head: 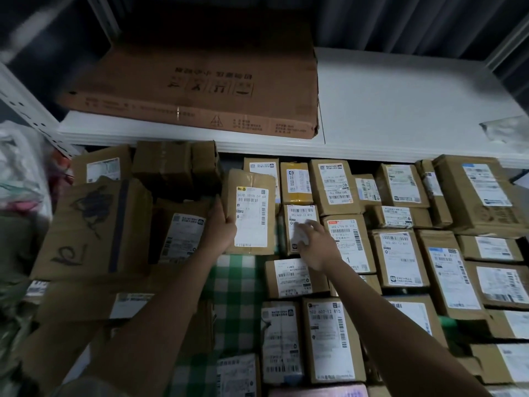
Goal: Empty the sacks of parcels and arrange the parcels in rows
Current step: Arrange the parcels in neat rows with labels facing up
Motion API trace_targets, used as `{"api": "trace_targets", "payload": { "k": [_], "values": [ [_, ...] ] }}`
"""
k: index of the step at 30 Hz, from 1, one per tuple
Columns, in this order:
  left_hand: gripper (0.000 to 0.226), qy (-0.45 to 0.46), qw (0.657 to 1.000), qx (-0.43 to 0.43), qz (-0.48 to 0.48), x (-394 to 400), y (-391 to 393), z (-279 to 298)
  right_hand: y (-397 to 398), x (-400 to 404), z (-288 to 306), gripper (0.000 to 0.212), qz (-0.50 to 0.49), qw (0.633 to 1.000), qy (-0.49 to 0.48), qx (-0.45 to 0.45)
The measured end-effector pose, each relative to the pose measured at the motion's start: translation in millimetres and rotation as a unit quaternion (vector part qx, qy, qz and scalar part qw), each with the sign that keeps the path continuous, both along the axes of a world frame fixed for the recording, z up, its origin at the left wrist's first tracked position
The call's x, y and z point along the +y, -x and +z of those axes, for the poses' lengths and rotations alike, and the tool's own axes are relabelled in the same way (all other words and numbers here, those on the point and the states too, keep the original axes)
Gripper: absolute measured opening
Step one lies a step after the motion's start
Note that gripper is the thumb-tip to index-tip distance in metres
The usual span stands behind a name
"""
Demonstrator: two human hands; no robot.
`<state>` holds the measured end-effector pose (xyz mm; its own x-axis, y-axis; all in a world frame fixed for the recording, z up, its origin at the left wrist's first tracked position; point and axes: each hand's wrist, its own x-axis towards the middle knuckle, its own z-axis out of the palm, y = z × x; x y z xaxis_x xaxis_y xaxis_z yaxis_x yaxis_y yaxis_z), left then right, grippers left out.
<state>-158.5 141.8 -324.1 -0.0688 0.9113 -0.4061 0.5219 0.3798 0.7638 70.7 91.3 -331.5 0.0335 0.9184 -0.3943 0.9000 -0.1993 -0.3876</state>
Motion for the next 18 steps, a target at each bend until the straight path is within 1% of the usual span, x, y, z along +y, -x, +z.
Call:
{"api": "trace_targets", "payload": {
  "k": [4,8,10,12,14,16,18],
  "values": [
    [0.054,0.070,0.997,-0.019,0.001,-5,5,17,2,-5,7,0.053,0.001,0.999,-0.027,0.028],
    [0.035,0.121,0.992,-0.034,0.001,-14,9,28,-1,-12,8,0.053,0.010,1.000,-0.011,0.019],
    [0.025,0.158,0.986,-0.053,-0.006,-21,7,30,-1,-14,6,0.053,0.006,1.000,0.002,0.026],
    [0.018,0.180,0.982,-0.055,-0.008,-25,4,29,-1,-17,6,0.052,0.004,0.999,0.013,0.035],
    [0.018,0.197,0.979,-0.040,-0.005,-26,3,27,0,-19,5,0.052,0.009,0.999,0.018,0.033],
    [0.023,0.217,0.975,-0.039,-0.004,-26,3,24,0,-20,6,0.052,0.010,0.999,0.018,0.041],
    [0.029,0.215,0.976,-0.043,-0.002,-26,3,23,0,-22,8,0.051,0.006,0.998,0.002,0.061]
  ]
}}
